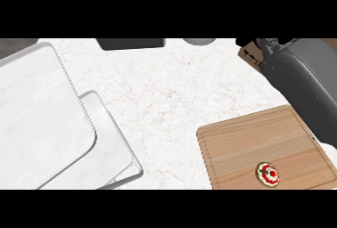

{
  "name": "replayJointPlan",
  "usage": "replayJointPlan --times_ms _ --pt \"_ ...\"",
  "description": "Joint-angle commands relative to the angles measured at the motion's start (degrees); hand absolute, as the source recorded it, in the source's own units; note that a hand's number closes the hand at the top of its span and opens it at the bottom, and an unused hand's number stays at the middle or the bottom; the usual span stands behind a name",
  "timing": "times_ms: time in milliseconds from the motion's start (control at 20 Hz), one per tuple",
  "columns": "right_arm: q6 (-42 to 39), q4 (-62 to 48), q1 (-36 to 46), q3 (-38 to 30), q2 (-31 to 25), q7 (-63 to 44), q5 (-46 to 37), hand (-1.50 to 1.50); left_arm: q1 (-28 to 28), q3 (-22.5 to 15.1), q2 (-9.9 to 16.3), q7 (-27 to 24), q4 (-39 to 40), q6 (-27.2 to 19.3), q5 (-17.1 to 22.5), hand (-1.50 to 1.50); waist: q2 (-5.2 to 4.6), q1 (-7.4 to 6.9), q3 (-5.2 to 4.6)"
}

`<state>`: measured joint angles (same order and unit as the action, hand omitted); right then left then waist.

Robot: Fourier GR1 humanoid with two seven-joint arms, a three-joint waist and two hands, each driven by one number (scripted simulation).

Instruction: Pick the eggplant from the cutting board and place it in the cardboard box

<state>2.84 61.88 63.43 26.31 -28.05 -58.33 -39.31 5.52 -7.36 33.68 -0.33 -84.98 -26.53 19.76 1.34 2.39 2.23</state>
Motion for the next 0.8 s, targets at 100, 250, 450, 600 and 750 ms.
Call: replayJointPlan --times_ms 100,250,450,600,750 --pt "2.2 1.2 -2.4 -4.0 -6.7 1.6 -0.7 1.50 -2.0 -5.1 -5.4 2.8 3.7 1.5 1.3 0.00 -1.45 0.21 -2.22" --pt "3.6 -0.8 -3.7 -6.2 -7.9 4.4 0.1 1.50 -2.8 -5.6 -7.1 0.8 4.0 1.2 0.9 0.00 -1.95 -0.78 -2.25" --pt "7.8 -3.3 -7.6 -9.0 -9.0 8.5 1.2 1.50 -1.7 -6.5 -7.3 2.4 2.3 0.2 0.6 0.00 -2.12 -1.54 -2.14" --pt "7.3 -7.2 -6.5 -12.5 -12.1 14.7 3.9 1.50 -0.5 -6.5 -7.2 0.8 4.7 0.7 0.0 0.00 -2.63 -1.93 -2.20" --pt "8.9 -10.6 -8.7 -13.6 -13.9 19.1 3.9 1.50 -1.9 -7.0 -7.7 -0.8 3.5 1.9 0.9 0.00 -2.76 -2.95 -2.22"
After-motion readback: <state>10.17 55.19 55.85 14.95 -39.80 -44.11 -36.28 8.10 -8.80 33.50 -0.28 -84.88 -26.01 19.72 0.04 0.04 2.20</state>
